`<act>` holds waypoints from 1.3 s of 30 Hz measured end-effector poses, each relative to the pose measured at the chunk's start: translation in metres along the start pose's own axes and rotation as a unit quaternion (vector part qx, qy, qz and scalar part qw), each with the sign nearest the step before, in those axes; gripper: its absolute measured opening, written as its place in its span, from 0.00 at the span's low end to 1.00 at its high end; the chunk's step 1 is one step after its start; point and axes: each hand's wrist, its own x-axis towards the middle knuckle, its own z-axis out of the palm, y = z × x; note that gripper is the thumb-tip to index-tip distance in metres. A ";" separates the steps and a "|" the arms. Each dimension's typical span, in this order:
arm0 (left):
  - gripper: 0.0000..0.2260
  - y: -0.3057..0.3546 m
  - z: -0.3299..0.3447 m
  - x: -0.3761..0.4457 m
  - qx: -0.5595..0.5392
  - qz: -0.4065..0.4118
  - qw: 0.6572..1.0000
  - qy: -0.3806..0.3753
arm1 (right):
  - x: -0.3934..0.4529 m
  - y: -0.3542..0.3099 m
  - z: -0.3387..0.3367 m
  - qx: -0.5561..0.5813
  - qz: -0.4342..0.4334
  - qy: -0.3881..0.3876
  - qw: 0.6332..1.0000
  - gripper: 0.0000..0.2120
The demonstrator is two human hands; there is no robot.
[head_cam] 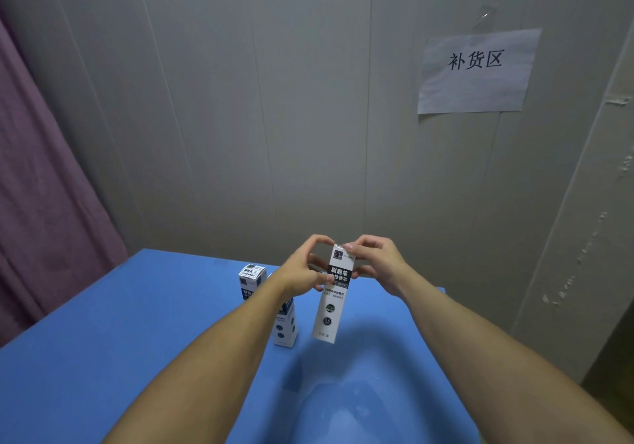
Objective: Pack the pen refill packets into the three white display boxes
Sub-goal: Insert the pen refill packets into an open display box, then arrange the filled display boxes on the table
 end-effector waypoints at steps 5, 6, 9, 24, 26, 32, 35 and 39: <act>0.27 0.003 0.003 0.003 -0.007 0.009 1.000 0.006 | -0.001 0.004 -0.004 -0.034 -0.008 -0.032 0.999 0.18; 0.28 0.005 0.003 0.004 -0.011 0.015 1.000 0.011 | 0.000 0.008 -0.003 -0.046 0.003 -0.039 0.998 0.25; 0.31 0.011 0.005 0.009 -0.013 0.028 0.999 0.019 | -0.003 0.020 -0.005 -0.098 0.036 -0.042 0.994 0.35; 0.17 0.010 -0.047 0.005 0.041 0.026 0.984 0.173 | -0.010 0.057 -0.032 -0.192 0.074 0.015 0.978 0.22; 0.17 0.001 -0.066 -0.004 0.050 0.024 0.971 0.232 | -0.009 0.068 -0.030 -0.199 0.085 0.019 0.976 0.22; 0.13 -0.029 -0.108 -0.039 0.030 -0.024 0.924 0.380 | -0.007 0.105 -0.020 -0.246 0.112 0.018 0.963 0.25; 0.13 -0.055 -0.116 -0.058 0.081 -0.068 0.921 0.374 | -0.005 0.125 -0.012 -0.288 0.113 0.014 0.951 0.25; 0.11 -0.097 -0.119 -0.079 0.119 -0.145 0.921 0.340 | -0.005 0.139 -0.002 -0.314 0.114 0.011 0.942 0.25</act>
